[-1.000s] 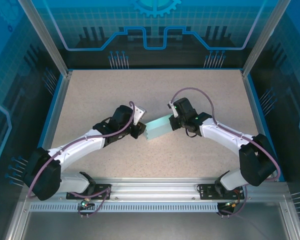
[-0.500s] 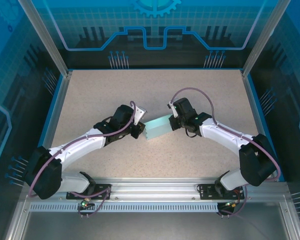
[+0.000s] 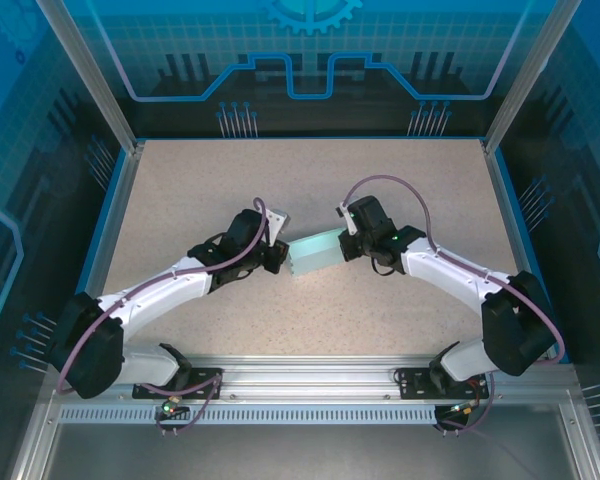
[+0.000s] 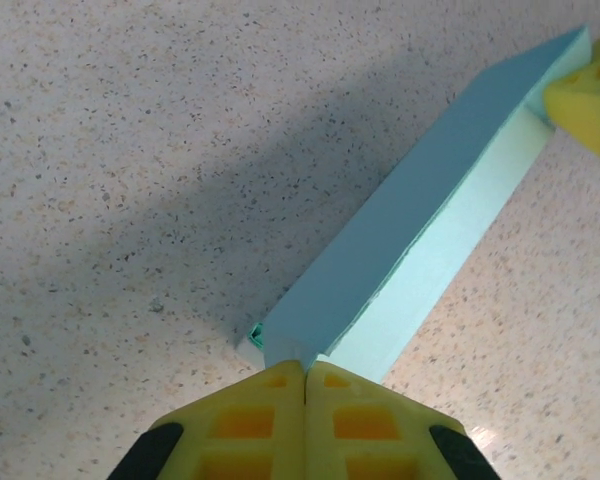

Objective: Fold the paper box

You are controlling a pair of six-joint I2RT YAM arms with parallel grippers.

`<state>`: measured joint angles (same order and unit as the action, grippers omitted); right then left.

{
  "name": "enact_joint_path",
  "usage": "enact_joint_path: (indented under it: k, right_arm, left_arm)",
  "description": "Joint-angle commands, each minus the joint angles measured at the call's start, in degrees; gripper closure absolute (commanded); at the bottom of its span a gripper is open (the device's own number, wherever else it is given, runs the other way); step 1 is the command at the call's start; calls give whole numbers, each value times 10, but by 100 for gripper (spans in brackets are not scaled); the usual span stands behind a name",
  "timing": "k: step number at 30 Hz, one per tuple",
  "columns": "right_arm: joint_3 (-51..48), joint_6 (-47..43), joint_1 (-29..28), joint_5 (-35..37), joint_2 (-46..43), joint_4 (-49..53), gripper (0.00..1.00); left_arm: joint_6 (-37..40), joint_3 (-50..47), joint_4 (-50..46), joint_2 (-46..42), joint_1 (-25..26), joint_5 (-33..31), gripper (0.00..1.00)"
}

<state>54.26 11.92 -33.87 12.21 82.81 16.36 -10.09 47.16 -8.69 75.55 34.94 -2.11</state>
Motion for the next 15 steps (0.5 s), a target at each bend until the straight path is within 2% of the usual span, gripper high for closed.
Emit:
enact_joint_path:
  k: [1, 15]
  right_arm:
    - [-14, 13, -19, -6, -14, -10, 97]
    - [-28, 16, -23, -6, -11, -24, 97]
  left_arm:
    - [-69, 16, 39, 12, 15, -9, 92]
    - [-82, 41, 4, 59, 37, -56, 87]
